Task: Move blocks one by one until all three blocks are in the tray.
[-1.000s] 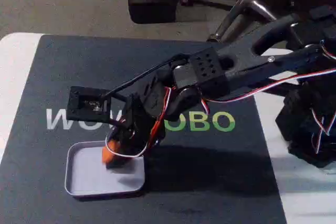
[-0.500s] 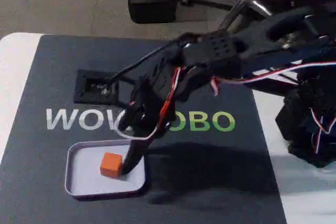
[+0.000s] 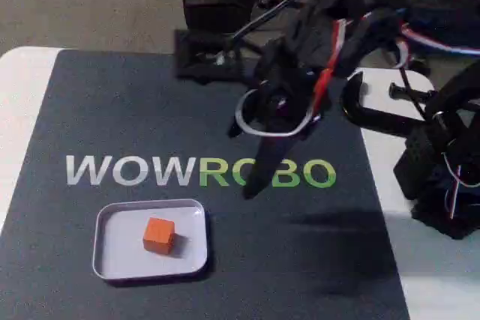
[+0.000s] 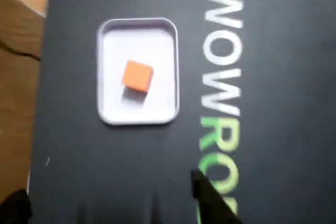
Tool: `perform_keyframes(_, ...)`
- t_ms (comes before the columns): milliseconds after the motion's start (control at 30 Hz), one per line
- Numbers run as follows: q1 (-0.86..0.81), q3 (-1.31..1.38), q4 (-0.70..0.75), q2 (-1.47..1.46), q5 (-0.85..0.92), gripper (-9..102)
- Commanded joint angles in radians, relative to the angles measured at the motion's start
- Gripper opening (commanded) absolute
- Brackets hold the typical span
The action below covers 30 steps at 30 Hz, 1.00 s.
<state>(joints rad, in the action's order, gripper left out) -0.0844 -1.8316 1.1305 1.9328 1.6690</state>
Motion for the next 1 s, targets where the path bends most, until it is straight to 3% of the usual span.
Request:
perform_keyframes(0,0.0,-0.074,0.003,0.179,0.02,35)
perform_keyframes(300,-0.034,-0.376,0.003,0.586,0.089,35)
perform_keyframes(667,-0.094,-0.509,-0.009,0.643,0.149,33)
perform_keyframes(967,-0.127,-0.699,-0.114,0.752,0.17,0)
